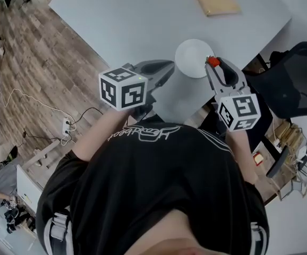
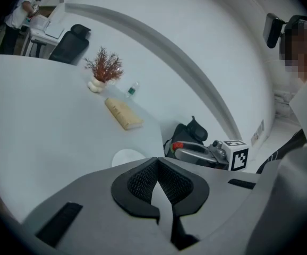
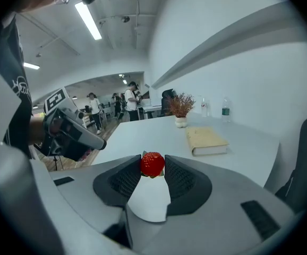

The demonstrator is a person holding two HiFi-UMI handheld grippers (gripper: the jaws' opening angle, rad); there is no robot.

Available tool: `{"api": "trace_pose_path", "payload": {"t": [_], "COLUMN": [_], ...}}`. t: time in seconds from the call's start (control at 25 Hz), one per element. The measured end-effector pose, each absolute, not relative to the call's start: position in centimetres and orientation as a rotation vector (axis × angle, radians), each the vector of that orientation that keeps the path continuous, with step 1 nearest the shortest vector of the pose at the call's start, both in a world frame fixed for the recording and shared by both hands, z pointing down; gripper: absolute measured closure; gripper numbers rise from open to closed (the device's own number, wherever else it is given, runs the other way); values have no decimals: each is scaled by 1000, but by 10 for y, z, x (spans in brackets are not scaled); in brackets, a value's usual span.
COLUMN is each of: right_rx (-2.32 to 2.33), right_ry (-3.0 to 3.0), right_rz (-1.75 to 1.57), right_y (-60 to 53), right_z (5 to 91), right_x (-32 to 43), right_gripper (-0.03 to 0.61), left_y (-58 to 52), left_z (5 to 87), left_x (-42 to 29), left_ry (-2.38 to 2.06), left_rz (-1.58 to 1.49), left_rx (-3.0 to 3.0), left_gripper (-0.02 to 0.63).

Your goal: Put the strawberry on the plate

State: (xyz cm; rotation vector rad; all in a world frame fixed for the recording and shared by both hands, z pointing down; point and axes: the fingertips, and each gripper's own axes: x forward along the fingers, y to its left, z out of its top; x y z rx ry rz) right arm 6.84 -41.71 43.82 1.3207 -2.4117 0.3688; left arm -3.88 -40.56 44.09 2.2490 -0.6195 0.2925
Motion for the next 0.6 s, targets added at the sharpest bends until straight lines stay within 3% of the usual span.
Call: {"api": "trace_pose_path", "payload": {"t": [0.6], "right_rx": [1207], "right_ry": [-2146], "right_rz": [286], "right_y": [-456], "right_z": [543], "right_x": [62], "right_gripper": [445], "left_y": [-424], "left_z": [484], "left_x": [-55], "left_ry": [-606], "left_rz": [311], "left_rx": [2134], "left_gripper": [607]}}
